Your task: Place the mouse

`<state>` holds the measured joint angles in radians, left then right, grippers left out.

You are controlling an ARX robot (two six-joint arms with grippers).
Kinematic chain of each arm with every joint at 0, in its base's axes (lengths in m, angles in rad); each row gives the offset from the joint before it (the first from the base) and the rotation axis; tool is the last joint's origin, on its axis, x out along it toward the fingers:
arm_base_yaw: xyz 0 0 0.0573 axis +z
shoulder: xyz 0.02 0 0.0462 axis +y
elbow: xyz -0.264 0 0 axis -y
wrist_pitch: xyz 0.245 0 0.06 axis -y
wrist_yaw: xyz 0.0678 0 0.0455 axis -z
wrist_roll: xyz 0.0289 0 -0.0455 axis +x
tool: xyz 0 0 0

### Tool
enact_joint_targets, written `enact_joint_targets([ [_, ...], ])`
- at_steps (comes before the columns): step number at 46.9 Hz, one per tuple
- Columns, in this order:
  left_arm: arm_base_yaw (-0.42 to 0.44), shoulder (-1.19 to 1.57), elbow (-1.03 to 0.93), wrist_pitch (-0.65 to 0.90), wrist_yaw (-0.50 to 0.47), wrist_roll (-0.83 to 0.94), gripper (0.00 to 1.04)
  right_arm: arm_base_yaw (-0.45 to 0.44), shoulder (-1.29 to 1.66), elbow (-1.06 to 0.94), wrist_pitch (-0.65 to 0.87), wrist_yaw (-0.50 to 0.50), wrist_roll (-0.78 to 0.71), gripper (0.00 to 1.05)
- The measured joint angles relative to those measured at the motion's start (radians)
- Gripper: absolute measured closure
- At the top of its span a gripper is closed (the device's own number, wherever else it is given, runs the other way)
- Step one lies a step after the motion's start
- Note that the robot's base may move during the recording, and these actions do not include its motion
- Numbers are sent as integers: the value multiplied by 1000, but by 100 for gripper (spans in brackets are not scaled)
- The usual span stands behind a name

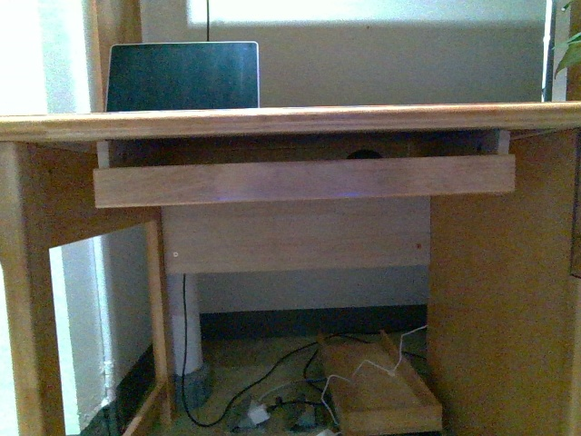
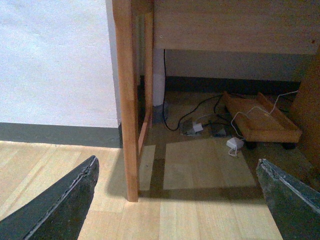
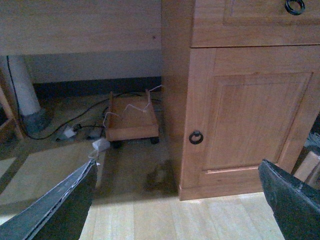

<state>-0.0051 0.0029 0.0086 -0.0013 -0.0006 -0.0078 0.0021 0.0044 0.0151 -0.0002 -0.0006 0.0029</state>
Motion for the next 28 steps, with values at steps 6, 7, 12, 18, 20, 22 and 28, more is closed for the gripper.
enact_joint_targets([
  [6,0,0,0,0,0,0,8,0,0,0,0,1,0,7],
  [7,0,0,0,0,1,0,8,0,0,0,0,0,0,7],
  [12,0,0,0,0,0,0,8,0,0,0,0,0,0,7],
  [18,0,0,0,0,0,0,8,0,0,0,0,0,0,7],
  [20,0,0,0,0,0,0,8,0,0,0,0,0,0,7],
  [22,0,0,0,0,1,0,8,0,0,0,0,2,0,7],
  [28,0,0,0,0,0,0,8,0,0,0,0,1,0,7],
])
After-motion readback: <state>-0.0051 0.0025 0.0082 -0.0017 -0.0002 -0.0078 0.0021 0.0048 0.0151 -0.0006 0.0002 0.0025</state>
